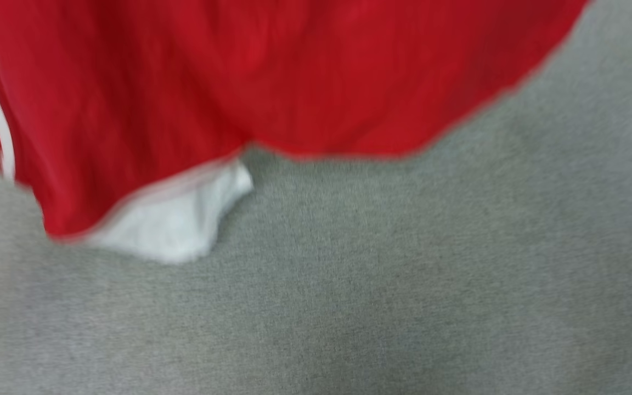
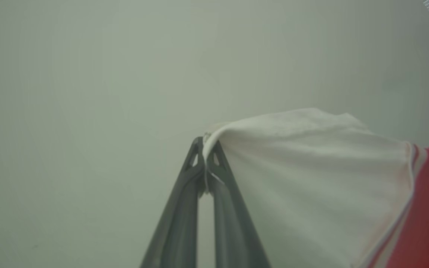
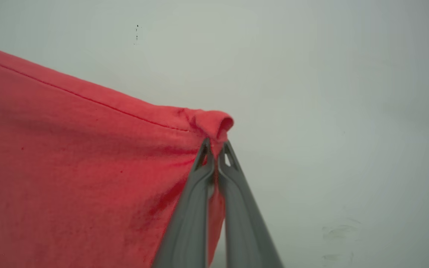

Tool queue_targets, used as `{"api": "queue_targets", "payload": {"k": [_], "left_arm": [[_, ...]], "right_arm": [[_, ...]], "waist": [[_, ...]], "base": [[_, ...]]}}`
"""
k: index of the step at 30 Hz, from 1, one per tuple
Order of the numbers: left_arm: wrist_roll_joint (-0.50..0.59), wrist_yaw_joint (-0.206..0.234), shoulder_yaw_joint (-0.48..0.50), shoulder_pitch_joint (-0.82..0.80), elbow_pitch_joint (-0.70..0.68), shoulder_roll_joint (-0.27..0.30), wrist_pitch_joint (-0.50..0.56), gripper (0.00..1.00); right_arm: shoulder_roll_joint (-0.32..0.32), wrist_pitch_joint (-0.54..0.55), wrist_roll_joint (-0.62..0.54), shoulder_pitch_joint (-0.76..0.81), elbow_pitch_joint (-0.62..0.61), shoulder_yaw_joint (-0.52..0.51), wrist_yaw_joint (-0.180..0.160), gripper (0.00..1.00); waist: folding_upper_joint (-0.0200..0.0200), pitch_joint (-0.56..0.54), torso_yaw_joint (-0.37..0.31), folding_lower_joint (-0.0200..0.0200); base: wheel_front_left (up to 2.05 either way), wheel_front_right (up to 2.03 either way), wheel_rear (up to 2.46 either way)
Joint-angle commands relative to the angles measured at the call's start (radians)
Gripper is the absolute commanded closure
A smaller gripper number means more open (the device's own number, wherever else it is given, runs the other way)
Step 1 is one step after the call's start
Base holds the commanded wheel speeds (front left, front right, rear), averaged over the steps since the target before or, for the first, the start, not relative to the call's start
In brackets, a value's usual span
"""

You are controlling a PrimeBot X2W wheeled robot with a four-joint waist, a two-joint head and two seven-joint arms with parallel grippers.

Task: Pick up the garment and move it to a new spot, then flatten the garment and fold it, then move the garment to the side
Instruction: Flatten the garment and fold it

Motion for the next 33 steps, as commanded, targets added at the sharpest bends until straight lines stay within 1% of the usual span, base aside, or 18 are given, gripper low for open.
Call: {"api": "queue_targets", "payload": {"k": [1,4,8,10,13,15,17,21,23,25,27,30,31,32,33], "left_arm": [[0.014,-0.017,-0.015,-0.071,0.039,-0.016,0.008,1.0],[0.058,-0.056,-0.054,-0.219,0.138,-0.052,0.007,1.0],[0.122,-0.093,-0.111,-0.423,0.297,-0.125,-0.024,1.0],[0.153,-0.104,-0.136,-0.536,0.383,-0.163,-0.045,1.0],[0.203,-0.111,-0.164,-0.648,0.504,-0.216,-0.113,1.0],[0.218,-0.111,-0.172,-0.693,0.577,-0.252,-0.166,1.0],[0.229,-0.112,-0.176,-0.716,0.638,-0.274,-0.22,1.0],[0.23,-0.118,-0.197,-0.677,0.728,-0.312,-0.28,1.0],[0.227,-0.122,-0.208,-0.633,0.756,-0.331,-0.294,1.0],[0.221,-0.124,-0.215,-0.58,0.766,-0.35,-0.303,1.0],[0.216,-0.127,-0.224,-0.506,0.765,-0.367,-0.307,1.0],[0.211,-0.128,-0.227,-0.374,0.728,-0.394,-0.309,1.0],[0.211,-0.128,-0.227,-0.374,0.728,-0.394,-0.309,1.0],[0.212,-0.128,-0.228,-0.266,0.703,-0.414,-0.308,1.0],[0.213,-0.127,-0.228,-0.21,0.689,-0.424,-0.308,1.0]], "right_arm": [[0.005,-0.015,-0.012,-0.052,0.027,0.007,-0.001,1.0],[-0.003,-0.052,-0.044,-0.162,0.093,0.021,-0.001,1.0],[0.0,-0.123,-0.096,-0.308,0.201,0.037,-0.001,1.0],[-0.003,-0.152,-0.125,-0.396,0.255,0.041,-0.001,1.0],[0.017,-0.202,-0.168,-0.481,0.359,0.055,-0.001,1.0],[0.035,-0.228,-0.173,-0.534,0.417,0.047,-0.001,1.0],[0.043,-0.262,-0.188,-0.572,0.468,0.046,-0.001,1.0],[0.035,-0.341,-0.226,-0.566,0.542,0.105,-0.001,1.0],[0.044,-0.369,-0.194,-0.539,0.58,0.122,-0.001,1.0],[0.038,-0.4,-0.171,-0.513,0.609,0.139,-0.001,1.0],[0.032,-0.431,-0.158,-0.47,0.641,0.16,-0.001,1.0],[0.031,-0.471,-0.147,-0.392,0.684,0.206,-0.001,1.0],[0.031,-0.471,-0.147,-0.392,0.684,0.206,-0.001,1.0],[0.024,-0.494,-0.136,-0.336,0.709,0.24,-0.001,1.0],[0.019,-0.505,-0.13,-0.304,0.721,0.26,-0.001,1.0]], "waist": [[0.0,0.098,0.0,-0.0001],[0.0,0.172,0.005,-0.0001],[0.0,0.253,0.019,-0.0001],[0.0,0.298,0.033,-0.0001],[0.0,0.336,0.046,-0.0001],[0.0,0.356,0.056,-0.0001],[0.0,0.373,0.066,-0.0001],[0.0,0.394,0.086,-0.0001],[0.0,0.394,0.097,-0.0001],[0.0,0.392,0.109,-0.0001],[0.0,0.382,0.117,-0.0001],[0.0,0.359,0.126,-0.0001],[0.0,0.359,0.126,-0.0001],[0.0,0.338,0.133,-0.0001],[0.0,0.325,0.137,-0.0001]], "base": [[0.0,0.0,0.0],[0.0,0.0,0.0],[0.0,0.0,0.0],[0.0,0.0,0.0],[0.0,0.0,0.0],[0.0,0.0,0.0],[0.0,0.0,0.0],[0.0,0.0,0.0],[0.0,0.0,0.0],[0.0,0.0,0.0],[0.0,0.0,0.0],[0.0,0.0,0.0],[0.0,0.0,0.0],[0.0,0.0,0.0],[0.0,0.0,0.0]]}}
